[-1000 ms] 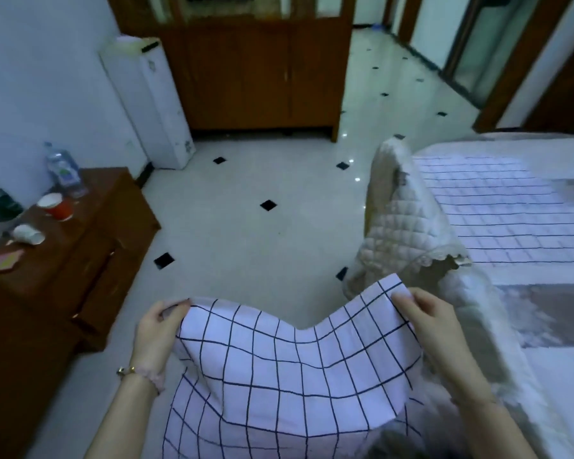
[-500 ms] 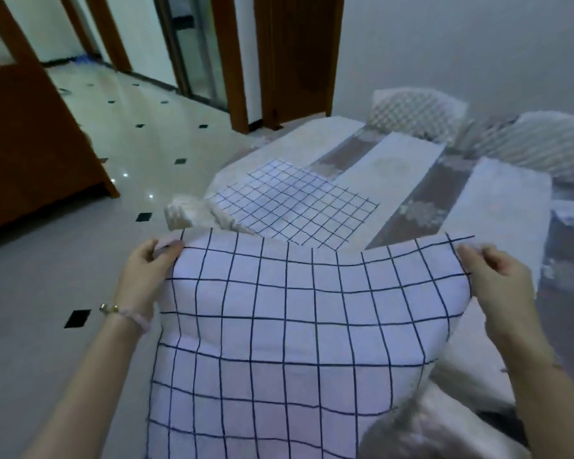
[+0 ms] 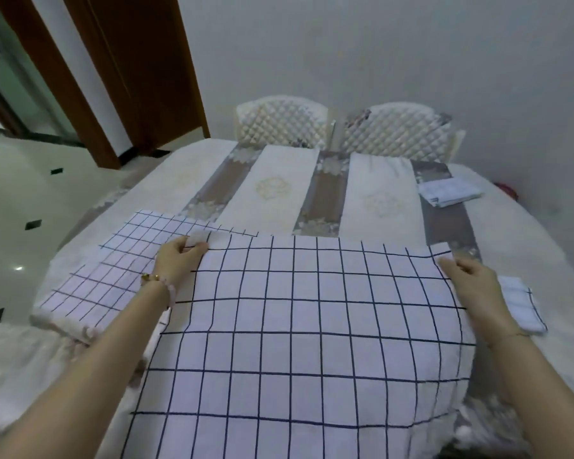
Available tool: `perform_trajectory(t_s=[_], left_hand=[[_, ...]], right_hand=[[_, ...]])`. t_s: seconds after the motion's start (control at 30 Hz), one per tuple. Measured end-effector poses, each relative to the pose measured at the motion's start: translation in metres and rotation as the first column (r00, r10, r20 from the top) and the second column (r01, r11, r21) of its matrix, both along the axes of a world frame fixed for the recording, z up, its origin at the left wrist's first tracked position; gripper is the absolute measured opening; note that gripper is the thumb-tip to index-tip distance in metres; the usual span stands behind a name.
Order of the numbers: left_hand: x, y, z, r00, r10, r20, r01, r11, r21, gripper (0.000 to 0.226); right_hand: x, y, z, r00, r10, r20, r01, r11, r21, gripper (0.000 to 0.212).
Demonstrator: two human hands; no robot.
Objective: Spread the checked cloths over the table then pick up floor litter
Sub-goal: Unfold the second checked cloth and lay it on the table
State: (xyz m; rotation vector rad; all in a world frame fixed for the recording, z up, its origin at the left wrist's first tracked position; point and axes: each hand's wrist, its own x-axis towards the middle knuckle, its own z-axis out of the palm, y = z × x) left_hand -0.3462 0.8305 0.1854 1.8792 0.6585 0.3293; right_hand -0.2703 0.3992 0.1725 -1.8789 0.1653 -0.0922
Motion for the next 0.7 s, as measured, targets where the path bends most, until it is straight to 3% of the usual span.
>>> perform_trajectory(t_s=[0.33,0.5,0.63,0.7], left_hand=[[0.121,-0.036,-0.090,0.941,-0.232,-0.248,0.213,0.972,-0.101,0.016],[0.158,-0.039,-0.116,0.919,-0.239,-0.314,0.261,0.965,0.030,0.020],[0.174,-0.046,-0.124,0.891,-0.312,-0.331,0.385,0.905,0.183,0.018],[0.182,-0.047,-0.129,0.886,-0.312,-0.344,0.406,0.880,0.247,0.022]], right_hand=[[0.062,-0.057,-0.083,0.952,-0.230,-0.202,0.222,0.973,-0.062,0.035],[0.073,-0.064,-0.103,0.934,-0.265,-0.239,0.230,0.959,-0.163,0.017],[0.087,-0.068,-0.113,0.921,-0.317,-0.225,0.239,0.919,-0.313,0.028],[0.095,-0.067,-0.114,0.917,-0.334,-0.219,0.239,0.898,-0.370,0.021]])
